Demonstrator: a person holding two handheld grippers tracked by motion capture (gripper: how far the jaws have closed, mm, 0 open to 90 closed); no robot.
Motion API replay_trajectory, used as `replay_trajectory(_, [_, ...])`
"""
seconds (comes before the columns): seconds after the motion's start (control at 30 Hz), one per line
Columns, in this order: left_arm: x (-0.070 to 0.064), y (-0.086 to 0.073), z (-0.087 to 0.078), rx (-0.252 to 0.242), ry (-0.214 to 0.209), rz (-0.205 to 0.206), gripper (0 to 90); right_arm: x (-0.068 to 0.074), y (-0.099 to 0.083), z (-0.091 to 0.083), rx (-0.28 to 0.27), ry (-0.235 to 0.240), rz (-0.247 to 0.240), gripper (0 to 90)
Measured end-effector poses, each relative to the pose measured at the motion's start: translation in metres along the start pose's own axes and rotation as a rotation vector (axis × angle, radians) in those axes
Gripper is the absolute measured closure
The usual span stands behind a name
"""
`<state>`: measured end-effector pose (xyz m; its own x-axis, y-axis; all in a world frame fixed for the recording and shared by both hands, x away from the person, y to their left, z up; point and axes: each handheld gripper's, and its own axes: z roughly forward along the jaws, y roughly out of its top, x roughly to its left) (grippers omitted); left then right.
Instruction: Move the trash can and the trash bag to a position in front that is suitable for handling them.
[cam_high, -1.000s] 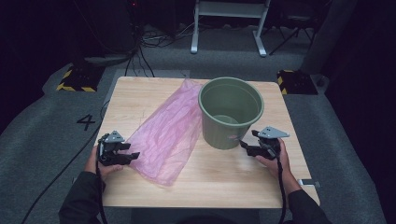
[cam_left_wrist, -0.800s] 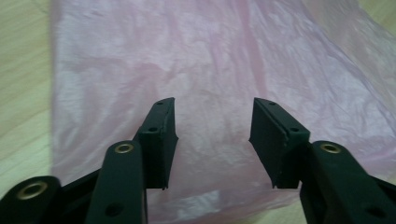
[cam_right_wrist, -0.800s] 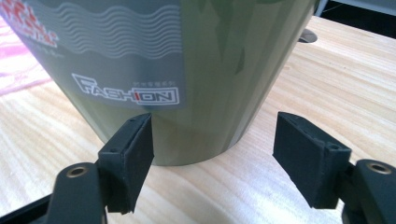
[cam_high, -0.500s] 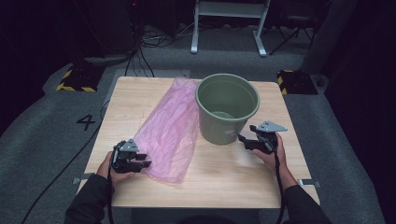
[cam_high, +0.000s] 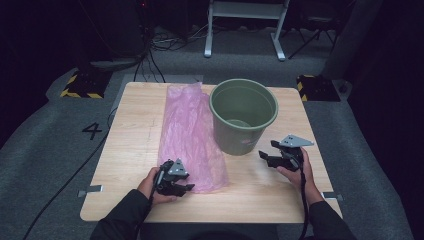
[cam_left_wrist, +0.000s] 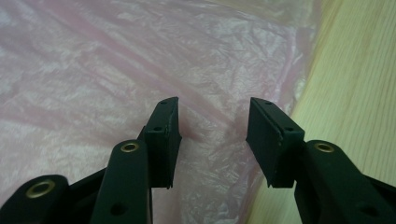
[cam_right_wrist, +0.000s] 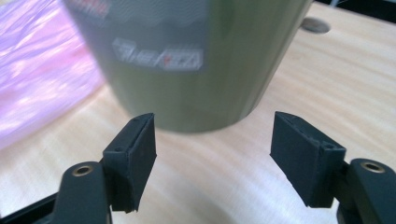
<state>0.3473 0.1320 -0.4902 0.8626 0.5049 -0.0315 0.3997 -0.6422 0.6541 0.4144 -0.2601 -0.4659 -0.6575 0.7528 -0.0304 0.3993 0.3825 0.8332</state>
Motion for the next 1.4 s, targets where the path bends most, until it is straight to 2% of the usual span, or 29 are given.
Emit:
replay_trajectory(0.1, [-0.009,0.011,0.01,-0.005,-0.004,0.012,50.0,0.005,-0.004,-0.003,0.025,0.023,-0.02,32.5])
replay_trajectory(0.17, [-0.015,0.018,0.016,0.01,0.0,0.013,49.1,0.009,-0.006,-0.003,0.044,0.035,-0.026,32.2])
replay_trajectory(0.3, [-0.027,0.03,0.027,0.016,0.008,0.014,41.1,0.015,-0.01,-0.004,0.065,0.048,-0.035,31.5])
replay_trajectory(0.4, [-0.036,0.036,0.031,0.023,0.022,0.039,33.6,0.018,-0.011,-0.003,0.074,0.076,-0.025,30.9])
replay_trajectory(0.47, [-0.04,0.037,0.028,0.008,0.039,0.04,29.5,0.021,-0.011,-0.004,0.077,0.087,-0.029,30.9])
replay_trajectory(0.53, [-0.042,0.036,0.021,-0.027,0.05,0.038,23.7,0.025,-0.011,-0.004,0.077,0.104,-0.036,30.3])
replay_trajectory(0.6, [-0.043,0.034,0.011,-0.071,0.047,0.027,23.0,0.029,-0.011,-0.004,0.077,0.117,-0.041,29.7])
replay_trajectory(0.7, [-0.044,0.029,-0.001,-0.107,0.043,0.024,21.2,0.041,-0.009,-0.004,0.079,0.136,-0.065,28.4])
replay_trajectory(0.87, [-0.044,0.02,-0.024,-0.147,0.073,0.015,20.8,0.061,-0.005,-0.003,0.081,0.17,-0.121,28.3])
replay_trajectory(0.93, [-0.043,0.014,-0.036,-0.168,0.09,0.009,20.8,0.064,-0.005,-0.001,0.088,0.17,-0.132,28.2])
replay_trajectory(1.07, [-0.036,-0.004,-0.062,-0.198,0.148,-0.024,20.4,0.06,-0.008,0.002,0.095,0.171,-0.116,27.4])
replay_trajectory(1.17, [-0.023,-0.022,-0.078,-0.186,0.213,-0.053,20.2,0.057,-0.009,0.002,0.094,0.167,-0.114,27.2])
replay_trajectory(1.2, [-0.017,-0.029,-0.08,-0.175,0.226,-0.074,20.2,0.056,-0.008,0.001,0.093,0.171,-0.113,27.1])
replay_trajectory(1.23, [-0.012,-0.035,-0.082,-0.166,0.229,-0.09,20.3,0.056,-0.008,0.001,0.093,0.167,-0.112,27.1])
replay_trajectory(1.27, [-0.006,-0.041,-0.084,-0.164,0.21,-0.106,21.4,0.056,-0.008,0.001,0.092,0.168,-0.11,27.1])
replay_trajectory(1.37, [0.006,-0.054,-0.079,-0.129,0.156,-0.096,26.5,0.056,-0.008,0.001,0.092,0.171,-0.111,26.9])
replay_trajectory(1.4, [0.01,-0.056,-0.074,-0.111,0.132,-0.097,30.8,0.056,-0.007,0.001,0.09,0.175,-0.111,26.8])
